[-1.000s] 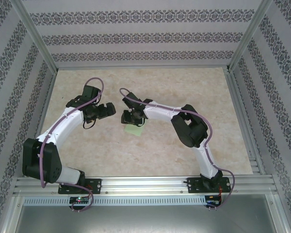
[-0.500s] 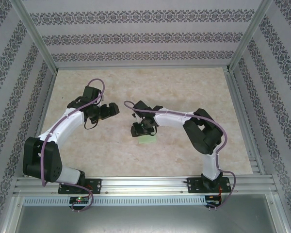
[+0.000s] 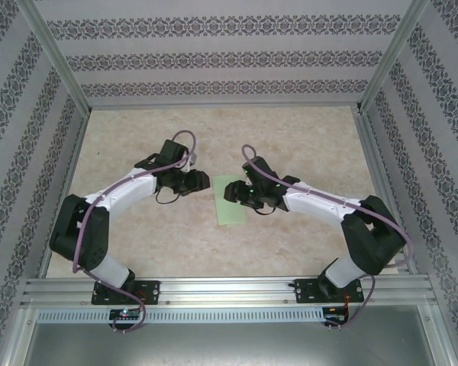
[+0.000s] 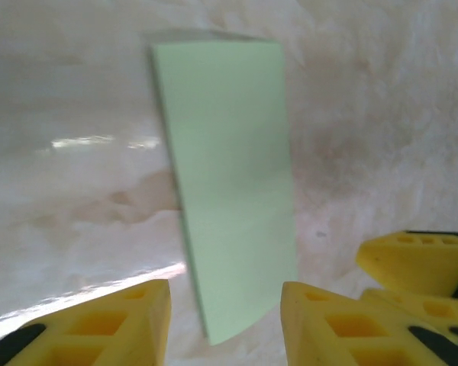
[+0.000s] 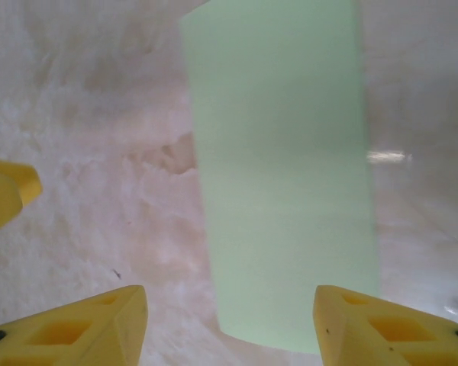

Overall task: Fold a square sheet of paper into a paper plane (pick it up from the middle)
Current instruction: Move the paper to the center of the table, then third fold the triangle at the center of the table.

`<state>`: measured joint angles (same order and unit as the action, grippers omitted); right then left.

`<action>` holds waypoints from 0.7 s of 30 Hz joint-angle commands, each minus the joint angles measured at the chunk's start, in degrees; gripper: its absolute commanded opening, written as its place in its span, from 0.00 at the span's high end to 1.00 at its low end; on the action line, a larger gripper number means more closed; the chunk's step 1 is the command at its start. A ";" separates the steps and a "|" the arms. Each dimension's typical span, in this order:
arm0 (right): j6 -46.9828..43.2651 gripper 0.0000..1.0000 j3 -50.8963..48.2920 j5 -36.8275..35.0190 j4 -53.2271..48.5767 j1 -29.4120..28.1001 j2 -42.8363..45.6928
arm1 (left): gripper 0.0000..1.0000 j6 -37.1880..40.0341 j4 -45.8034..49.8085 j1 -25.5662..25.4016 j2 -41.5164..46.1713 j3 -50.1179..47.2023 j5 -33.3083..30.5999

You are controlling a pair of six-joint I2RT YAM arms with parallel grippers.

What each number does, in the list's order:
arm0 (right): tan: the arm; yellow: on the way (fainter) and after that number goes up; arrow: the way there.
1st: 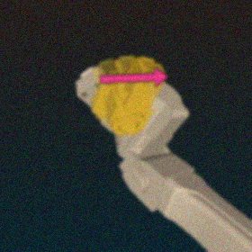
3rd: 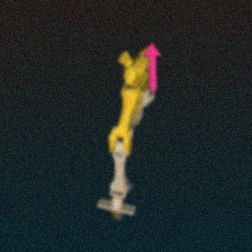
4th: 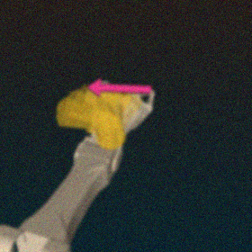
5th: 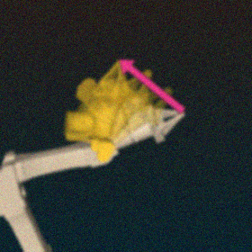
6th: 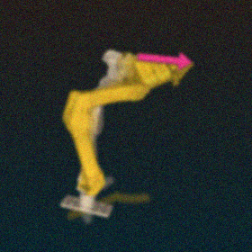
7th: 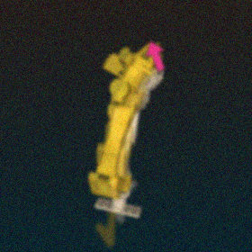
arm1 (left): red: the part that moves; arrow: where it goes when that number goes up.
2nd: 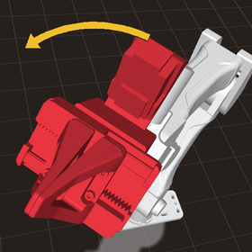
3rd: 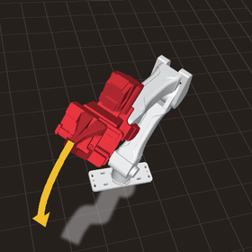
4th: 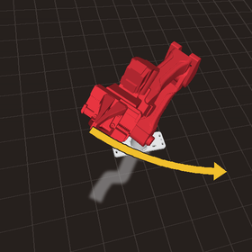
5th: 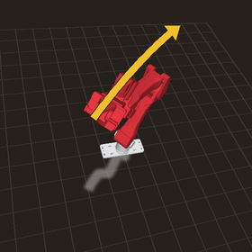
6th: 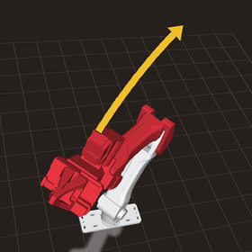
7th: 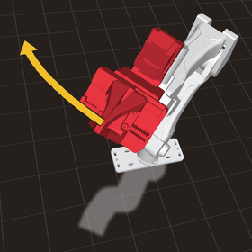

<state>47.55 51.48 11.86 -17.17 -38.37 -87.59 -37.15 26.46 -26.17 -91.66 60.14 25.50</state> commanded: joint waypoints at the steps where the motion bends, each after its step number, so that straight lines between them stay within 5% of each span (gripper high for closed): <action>1: 3.15 0.38 -3.12 -1.31 0.14 2.25 3.22 | 0.64 -3.08 -6.32 -3.39 -3.54 2.15 3.76; 9: 3.68 0.33 -7.92 1.60 1.40 6.24 6.38 | 0.80 -6.40 -7.11 -8.10 -12.98 3.13 2.86; 21: 4.66 0.32 -9.13 4.61 4.26 6.73 3.59 | 0.83 -5.76 -3.25 -8.23 -15.90 3.07 -2.87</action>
<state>51.40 42.61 14.98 -14.83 -32.10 -82.65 -42.57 21.96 -34.15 -106.56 63.11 24.53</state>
